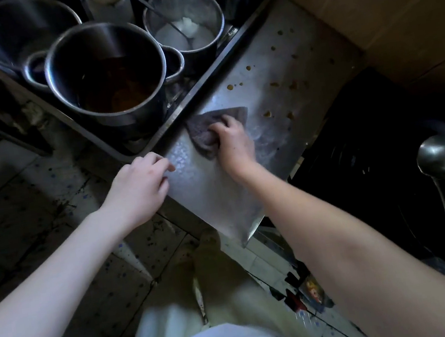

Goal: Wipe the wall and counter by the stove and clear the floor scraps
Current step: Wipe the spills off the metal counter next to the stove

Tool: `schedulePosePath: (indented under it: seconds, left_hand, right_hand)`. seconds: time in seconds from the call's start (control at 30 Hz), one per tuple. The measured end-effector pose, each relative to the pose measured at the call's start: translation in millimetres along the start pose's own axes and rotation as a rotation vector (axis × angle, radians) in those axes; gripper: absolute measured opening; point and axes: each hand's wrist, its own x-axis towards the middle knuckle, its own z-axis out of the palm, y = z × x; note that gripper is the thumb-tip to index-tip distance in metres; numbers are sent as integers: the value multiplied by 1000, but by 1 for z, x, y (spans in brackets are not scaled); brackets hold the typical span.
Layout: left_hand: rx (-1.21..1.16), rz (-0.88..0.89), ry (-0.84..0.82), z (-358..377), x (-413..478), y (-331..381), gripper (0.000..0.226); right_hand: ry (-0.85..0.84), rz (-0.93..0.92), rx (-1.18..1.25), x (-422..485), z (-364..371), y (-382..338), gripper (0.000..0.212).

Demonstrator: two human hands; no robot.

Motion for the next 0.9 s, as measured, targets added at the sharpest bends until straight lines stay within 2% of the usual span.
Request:
schedulePosePath:
  seconds: [0.07,0.17,0.27,0.43,0.63,0.77,0.9]
  left_hand:
    - [0,-2,4,1,-1,1,28]
    - [-17,1,19,1,-1,4,27]
    - [-27,11,43,2,2,8,26]
    - [-39,41,50,7,12,16,25]
    - [-46,39,53,10,26,26,25]
    - [-42,56,73,12,29,28,24]
    - [-45,71,68,12,32,30,24]
  right_hand:
    - [52,33,-109,13,-11,25,33]
    - [82,115,-224,6,-26,67,38]
    - [67,154,-127,-19,-24,81,38]
    - [15,176,95,-33,-5,62,47]
    - [-3,40,20,10,-15,61,39]
    - [101,190,-76,38,-37,82,34]
    - [155,347,37,11,-42,101,41]
